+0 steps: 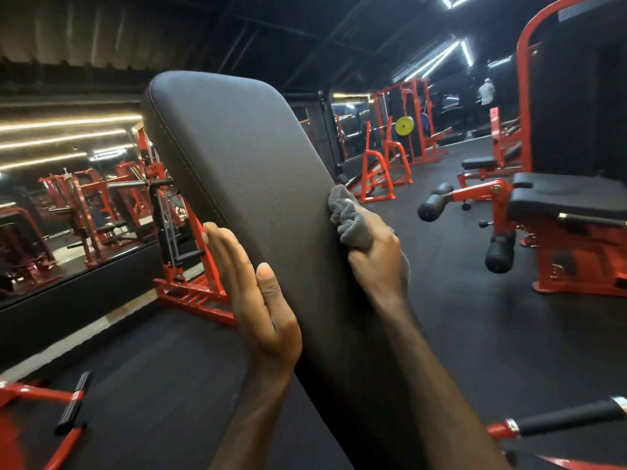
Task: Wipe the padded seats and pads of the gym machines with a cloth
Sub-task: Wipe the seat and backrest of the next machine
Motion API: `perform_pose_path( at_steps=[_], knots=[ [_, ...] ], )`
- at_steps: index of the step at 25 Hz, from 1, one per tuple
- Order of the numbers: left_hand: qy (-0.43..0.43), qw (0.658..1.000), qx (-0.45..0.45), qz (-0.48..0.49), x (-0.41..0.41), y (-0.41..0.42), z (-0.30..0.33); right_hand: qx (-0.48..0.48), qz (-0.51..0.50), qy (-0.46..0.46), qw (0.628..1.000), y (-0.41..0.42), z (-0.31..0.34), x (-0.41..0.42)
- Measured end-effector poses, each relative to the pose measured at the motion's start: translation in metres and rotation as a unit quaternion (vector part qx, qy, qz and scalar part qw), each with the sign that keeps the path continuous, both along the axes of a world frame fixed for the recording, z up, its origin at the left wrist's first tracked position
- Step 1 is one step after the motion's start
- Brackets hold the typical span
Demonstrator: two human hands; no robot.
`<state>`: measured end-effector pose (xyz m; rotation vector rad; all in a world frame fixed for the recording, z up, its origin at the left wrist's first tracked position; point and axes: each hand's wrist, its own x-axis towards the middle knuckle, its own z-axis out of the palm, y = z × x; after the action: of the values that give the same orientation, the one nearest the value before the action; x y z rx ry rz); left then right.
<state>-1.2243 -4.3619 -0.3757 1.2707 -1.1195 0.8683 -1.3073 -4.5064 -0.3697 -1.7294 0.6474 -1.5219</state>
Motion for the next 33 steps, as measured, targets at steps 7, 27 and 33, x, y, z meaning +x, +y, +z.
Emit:
perform_pose_path(
  at_steps=[7,27,33],
  knots=[
    [-0.002,1.000,-0.005,-0.006,0.004,-0.001,-0.002,-0.089,0.062,-0.008,0.994,0.010,-0.028,-0.006],
    [0.008,0.999,-0.010,-0.031,0.006,0.002,-0.004,-0.035,0.034,-0.006,0.999,0.031,-0.053,-0.018],
    [0.012,0.998,-0.023,-0.048,0.005,0.002,-0.005,-0.108,0.064,-0.077,0.989,0.102,-0.072,-0.025]
  ],
)
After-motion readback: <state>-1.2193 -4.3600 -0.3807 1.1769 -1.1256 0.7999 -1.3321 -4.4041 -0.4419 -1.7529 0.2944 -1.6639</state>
